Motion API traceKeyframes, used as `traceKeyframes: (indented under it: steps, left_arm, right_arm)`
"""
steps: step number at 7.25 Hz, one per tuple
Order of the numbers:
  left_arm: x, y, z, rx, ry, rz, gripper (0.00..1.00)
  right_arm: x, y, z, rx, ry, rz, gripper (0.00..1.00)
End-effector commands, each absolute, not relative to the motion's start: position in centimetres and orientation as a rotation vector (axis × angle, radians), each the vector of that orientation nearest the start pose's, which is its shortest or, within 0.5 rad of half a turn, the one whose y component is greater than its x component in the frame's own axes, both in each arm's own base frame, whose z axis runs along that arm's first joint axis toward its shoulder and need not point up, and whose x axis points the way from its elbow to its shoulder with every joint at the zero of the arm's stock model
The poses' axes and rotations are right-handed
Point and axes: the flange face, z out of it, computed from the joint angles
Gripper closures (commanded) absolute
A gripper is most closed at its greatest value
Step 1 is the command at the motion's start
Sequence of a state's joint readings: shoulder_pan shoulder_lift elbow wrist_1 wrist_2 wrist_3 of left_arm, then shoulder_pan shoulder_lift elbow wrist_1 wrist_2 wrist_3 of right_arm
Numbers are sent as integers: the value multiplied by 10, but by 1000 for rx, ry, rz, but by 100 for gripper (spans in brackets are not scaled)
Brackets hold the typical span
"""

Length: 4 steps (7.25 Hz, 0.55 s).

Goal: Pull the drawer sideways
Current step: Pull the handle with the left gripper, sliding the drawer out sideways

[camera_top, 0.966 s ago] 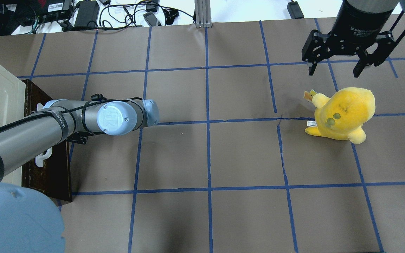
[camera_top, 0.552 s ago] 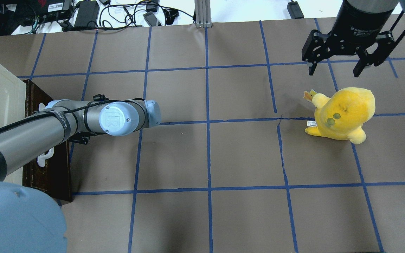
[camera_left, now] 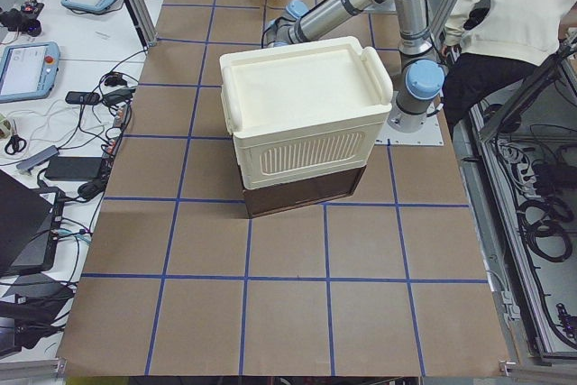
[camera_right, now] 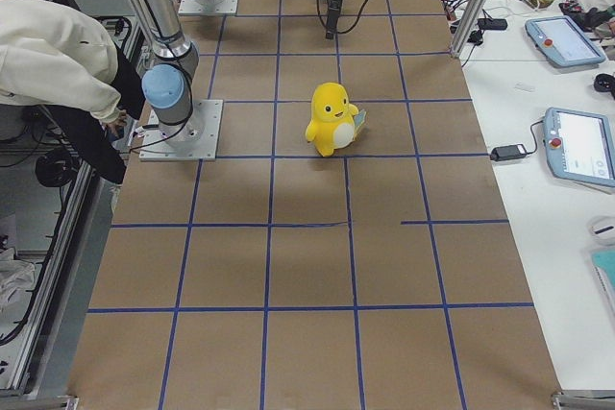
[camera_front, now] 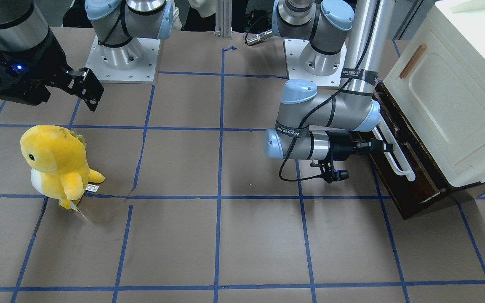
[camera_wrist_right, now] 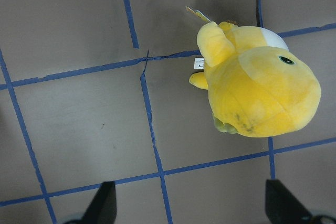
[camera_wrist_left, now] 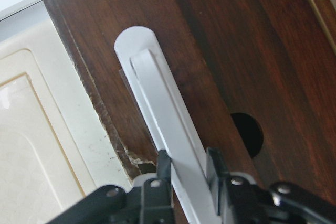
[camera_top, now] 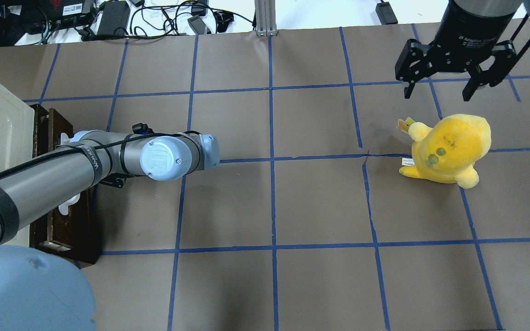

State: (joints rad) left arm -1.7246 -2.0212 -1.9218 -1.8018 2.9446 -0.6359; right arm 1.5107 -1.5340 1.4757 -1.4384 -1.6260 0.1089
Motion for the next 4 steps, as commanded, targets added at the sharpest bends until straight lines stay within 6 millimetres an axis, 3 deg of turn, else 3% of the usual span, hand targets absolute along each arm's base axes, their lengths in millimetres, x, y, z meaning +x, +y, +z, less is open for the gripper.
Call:
traceKeyframes:
  steps: [1, 4]
  left_arm:
    - [-123, -480, 169, 355, 1641, 302, 70]
    - [-139, -476, 170, 389, 1632, 282, 70]
  right_arm:
    - [98, -506, 503, 266, 3185, 118, 0]
    - [98, -506, 504, 266, 3185, 116, 0]
